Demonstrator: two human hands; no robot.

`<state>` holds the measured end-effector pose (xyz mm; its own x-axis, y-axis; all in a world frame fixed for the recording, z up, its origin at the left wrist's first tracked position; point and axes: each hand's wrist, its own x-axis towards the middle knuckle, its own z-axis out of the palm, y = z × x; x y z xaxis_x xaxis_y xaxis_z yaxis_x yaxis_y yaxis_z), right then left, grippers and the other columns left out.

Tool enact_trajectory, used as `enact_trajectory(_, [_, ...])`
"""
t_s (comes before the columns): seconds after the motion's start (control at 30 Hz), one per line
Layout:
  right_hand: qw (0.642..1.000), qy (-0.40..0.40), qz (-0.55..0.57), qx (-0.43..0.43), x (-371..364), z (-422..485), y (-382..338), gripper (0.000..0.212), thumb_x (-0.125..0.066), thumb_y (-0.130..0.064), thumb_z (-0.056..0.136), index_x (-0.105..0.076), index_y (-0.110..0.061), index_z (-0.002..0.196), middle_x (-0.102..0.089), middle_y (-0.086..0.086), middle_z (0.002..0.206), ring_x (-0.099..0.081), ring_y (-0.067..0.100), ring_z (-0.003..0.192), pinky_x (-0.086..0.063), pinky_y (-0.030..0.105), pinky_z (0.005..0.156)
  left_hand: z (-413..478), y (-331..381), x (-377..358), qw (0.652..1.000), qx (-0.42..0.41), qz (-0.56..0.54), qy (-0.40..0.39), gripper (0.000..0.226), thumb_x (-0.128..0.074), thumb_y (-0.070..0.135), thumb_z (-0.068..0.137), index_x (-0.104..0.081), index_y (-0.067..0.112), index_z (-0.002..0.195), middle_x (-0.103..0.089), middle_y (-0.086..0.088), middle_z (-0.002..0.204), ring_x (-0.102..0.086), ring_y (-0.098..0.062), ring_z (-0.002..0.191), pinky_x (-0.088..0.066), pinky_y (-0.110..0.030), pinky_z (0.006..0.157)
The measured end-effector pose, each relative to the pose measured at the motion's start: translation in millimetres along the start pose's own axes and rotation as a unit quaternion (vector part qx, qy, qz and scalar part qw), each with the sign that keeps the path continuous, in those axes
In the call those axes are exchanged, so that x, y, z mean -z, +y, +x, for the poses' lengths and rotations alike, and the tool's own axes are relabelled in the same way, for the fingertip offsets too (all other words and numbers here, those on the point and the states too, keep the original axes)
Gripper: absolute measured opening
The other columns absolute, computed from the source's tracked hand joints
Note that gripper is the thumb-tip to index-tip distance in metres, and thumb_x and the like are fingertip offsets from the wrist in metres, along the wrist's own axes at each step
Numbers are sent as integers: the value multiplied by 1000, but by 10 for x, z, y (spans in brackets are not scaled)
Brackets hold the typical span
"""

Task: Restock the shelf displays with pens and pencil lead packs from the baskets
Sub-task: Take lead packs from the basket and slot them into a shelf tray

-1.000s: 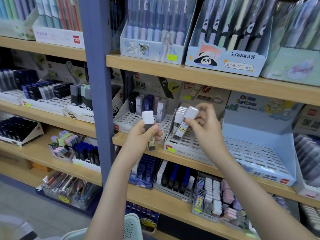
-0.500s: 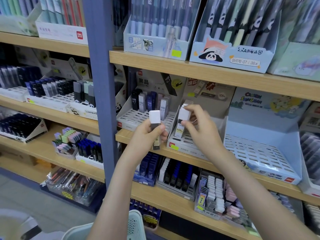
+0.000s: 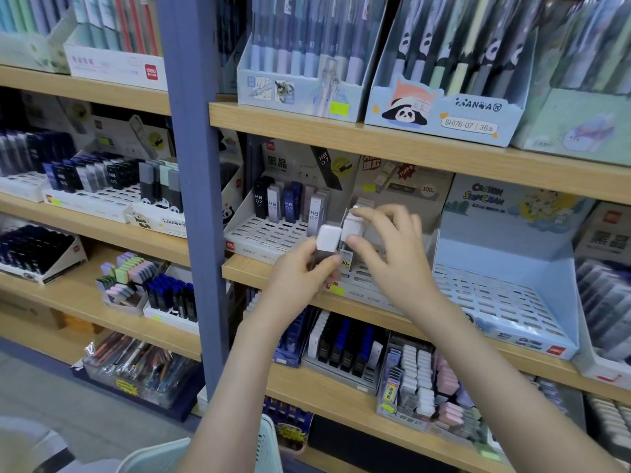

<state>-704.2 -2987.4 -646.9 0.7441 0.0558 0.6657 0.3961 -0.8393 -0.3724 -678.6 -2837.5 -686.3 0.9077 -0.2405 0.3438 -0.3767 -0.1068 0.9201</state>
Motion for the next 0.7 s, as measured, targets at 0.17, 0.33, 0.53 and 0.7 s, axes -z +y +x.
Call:
enact_trajectory(0.17, [988, -61, 116, -84, 30, -40, -259, 11, -63, -30, 86, -56, -23, 89, -57, -3, 82, -50, 7, 72, -41, 25, 66, -59, 84, -164, 973, -107, 197, 54, 4, -54, 22, 94, -54, 22, 90, -53, 11, 64, -51, -11, 65, -39, -25, 56])
enact_trajectory(0.33, [970, -43, 192, -140, 111, -31, -228, 16, -60, -18, 90, -58, -24, 104, -61, -10, 86, -58, 2, 78, -51, 28, 74, -30, -108, -259, 952, -190, 212, 116, 24, -55, 21, 94, -58, 19, 117, -63, 5, 103, -55, -13, 95, -49, -32, 79])
enact_trajectory(0.53, [972, -3, 199, -122, 194, 39, -58, 30, -51, -10, 93, -45, -31, 114, -61, -12, 105, -62, 4, 85, -53, 22, 71, -55, -399, -310, 933, -158, 299, 123, 53, -62, 37, 89, -45, 12, 133, -55, 1, 125, -46, -11, 115, -30, -21, 98])
enact_trajectory(0.7, [990, -47, 131, -37, 188, 17, -1, 35, -51, -4, 93, -53, -32, 113, -59, -18, 103, -53, -7, 91, -42, 5, 74, -41, -445, -308, 933, -164, 301, 112, 57, -52, 50, 86, -50, 12, 128, -55, 0, 125, -46, -13, 117, -24, -18, 98])
